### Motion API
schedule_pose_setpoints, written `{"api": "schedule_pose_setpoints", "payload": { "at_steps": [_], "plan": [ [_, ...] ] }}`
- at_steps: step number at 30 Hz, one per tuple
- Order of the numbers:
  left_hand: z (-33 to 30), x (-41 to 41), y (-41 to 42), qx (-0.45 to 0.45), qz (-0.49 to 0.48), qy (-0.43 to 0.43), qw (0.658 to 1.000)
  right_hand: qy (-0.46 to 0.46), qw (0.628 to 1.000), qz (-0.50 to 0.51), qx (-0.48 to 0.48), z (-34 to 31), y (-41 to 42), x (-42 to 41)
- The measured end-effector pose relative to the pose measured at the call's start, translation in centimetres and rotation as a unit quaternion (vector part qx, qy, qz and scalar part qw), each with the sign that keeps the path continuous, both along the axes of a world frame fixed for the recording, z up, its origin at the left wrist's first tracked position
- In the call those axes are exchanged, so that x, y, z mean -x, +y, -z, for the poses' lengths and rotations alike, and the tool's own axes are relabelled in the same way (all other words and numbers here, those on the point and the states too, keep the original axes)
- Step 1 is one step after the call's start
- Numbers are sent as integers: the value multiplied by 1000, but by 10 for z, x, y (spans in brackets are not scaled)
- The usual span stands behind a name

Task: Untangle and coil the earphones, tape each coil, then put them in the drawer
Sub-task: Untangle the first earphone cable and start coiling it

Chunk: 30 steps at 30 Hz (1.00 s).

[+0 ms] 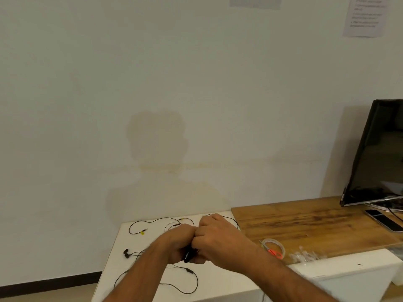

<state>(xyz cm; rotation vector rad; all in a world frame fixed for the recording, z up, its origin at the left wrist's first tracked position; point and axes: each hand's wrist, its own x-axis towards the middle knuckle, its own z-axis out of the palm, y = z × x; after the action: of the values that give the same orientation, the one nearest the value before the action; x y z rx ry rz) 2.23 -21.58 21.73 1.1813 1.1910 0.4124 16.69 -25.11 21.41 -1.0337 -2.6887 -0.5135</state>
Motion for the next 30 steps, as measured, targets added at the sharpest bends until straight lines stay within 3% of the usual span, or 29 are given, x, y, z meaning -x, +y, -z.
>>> {"api": "schedule_pose_setpoints", "payload": {
  "at_steps": [6,13,24,30],
  "plan": [
    [3,1,-12,91,25,-83,992,30,998,-14,53,-6,4,0],
    [23,6,-3,147,140,-142,969,74,985,4,156,-17,-4,-1],
    [27,7,-4,119,171,-66,976,26,978,33,202,-10,-2,8],
    [29,7,-5,2,126,0,992,97,958,61,263,3,4,4]
  ]
}}
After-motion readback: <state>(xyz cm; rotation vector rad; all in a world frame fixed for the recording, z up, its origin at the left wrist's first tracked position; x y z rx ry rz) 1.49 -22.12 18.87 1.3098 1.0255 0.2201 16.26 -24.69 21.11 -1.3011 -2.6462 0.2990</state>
